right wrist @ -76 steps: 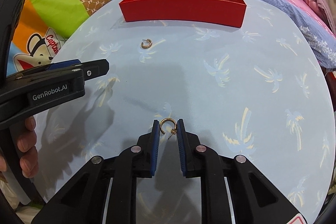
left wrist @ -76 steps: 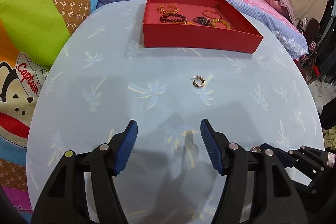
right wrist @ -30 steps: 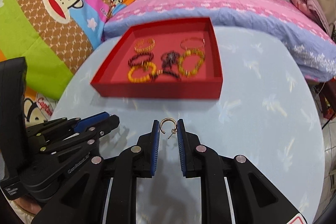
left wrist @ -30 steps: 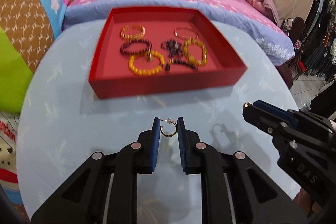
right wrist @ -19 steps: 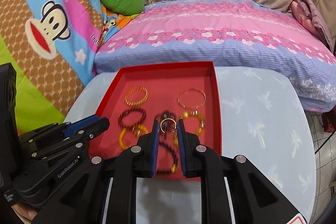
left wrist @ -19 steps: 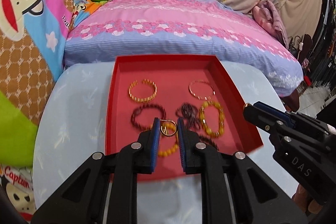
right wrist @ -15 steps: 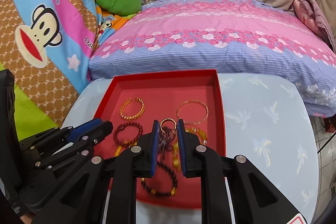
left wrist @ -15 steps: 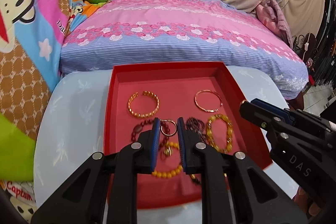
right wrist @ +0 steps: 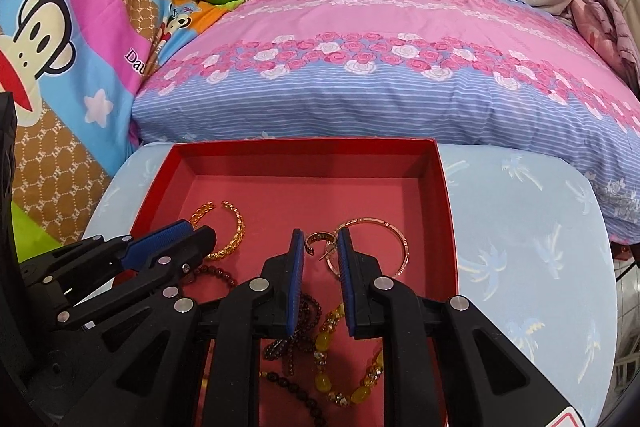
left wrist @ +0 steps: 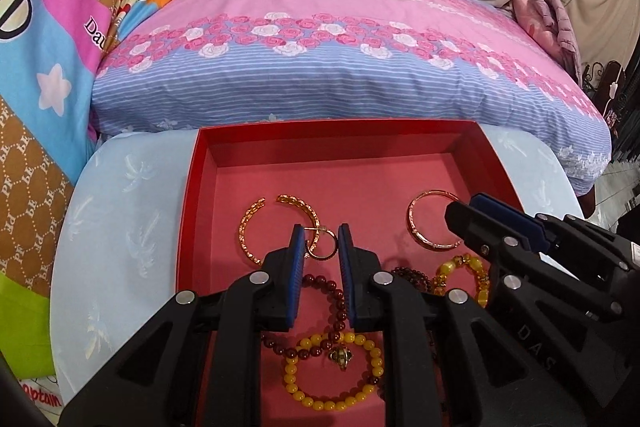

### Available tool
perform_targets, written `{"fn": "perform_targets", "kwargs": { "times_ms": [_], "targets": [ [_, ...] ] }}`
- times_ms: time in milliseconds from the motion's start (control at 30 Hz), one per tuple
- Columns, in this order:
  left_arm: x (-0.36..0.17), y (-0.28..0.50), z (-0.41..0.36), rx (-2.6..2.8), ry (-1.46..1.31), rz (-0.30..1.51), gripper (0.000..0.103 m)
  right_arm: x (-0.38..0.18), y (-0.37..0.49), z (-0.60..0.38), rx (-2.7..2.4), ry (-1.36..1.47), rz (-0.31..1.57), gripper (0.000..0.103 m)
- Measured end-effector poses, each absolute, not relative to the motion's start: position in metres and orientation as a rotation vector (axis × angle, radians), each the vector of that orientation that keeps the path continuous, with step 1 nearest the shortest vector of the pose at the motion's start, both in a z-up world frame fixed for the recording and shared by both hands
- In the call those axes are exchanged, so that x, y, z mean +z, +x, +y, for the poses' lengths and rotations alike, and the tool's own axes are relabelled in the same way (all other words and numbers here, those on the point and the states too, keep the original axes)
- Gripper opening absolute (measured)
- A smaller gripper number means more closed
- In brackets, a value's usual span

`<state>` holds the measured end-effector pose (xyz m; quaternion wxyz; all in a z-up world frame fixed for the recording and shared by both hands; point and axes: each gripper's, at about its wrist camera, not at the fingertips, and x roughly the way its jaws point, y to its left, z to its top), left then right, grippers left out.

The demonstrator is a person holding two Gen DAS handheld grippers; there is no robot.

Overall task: Organize jewelry
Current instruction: 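Carry both earrings into the red box and open both tools, then withdraw both open tools from the box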

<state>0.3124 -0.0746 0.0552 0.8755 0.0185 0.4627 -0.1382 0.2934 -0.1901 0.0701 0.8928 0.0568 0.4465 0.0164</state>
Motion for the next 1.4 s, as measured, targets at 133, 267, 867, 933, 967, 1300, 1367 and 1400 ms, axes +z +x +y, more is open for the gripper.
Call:
{"fn": "perform_targets", "kwargs": {
  "times_ms": [133, 267, 867, 933, 967, 1300, 1367, 1400],
  "targets": [
    [0.052, 0.315, -0.074, -0.263, 0.052, 0.969, 0.032, 0.068, 0.295, -0.19, 0.024, 0.118, 0.933, 0.022],
    [0.053, 0.31, -0.073, -0.235, 0.064, 0.96, 0.038, 0.068, 0.291, -0.191, 0.002, 0.111, 0.929, 0.029],
    [0.08, 0.247, -0.045, -0.147, 0.033, 0.903, 0.083, 0.104, 0.217, -0.199, -0.109, 0.064, 0.849, 0.081],
    [0.081, 0.237, -0.042, -0.142, 0.024, 0.903, 0.087, 0.107, 0.205, -0.198, -0.117, 0.053, 0.839, 0.082],
    [0.081, 0.232, -0.04, -0.139, 0.019, 0.903, 0.088, 0.107, 0.201, -0.198, -0.121, 0.049, 0.834, 0.083],
    [0.078, 0.184, -0.034, -0.111, 0.021, 0.887, 0.091, 0.106, 0.149, -0.187, -0.126, 0.03, 0.833, 0.084],
    [0.075, 0.176, -0.033, -0.098, 0.03, 0.886, 0.091, 0.102, 0.143, -0.185, -0.126, 0.033, 0.851, 0.084],
    [0.073, 0.173, -0.032, -0.093, 0.034, 0.887, 0.091, 0.1, 0.14, -0.185, -0.119, 0.039, 0.862, 0.084]
  ]
}}
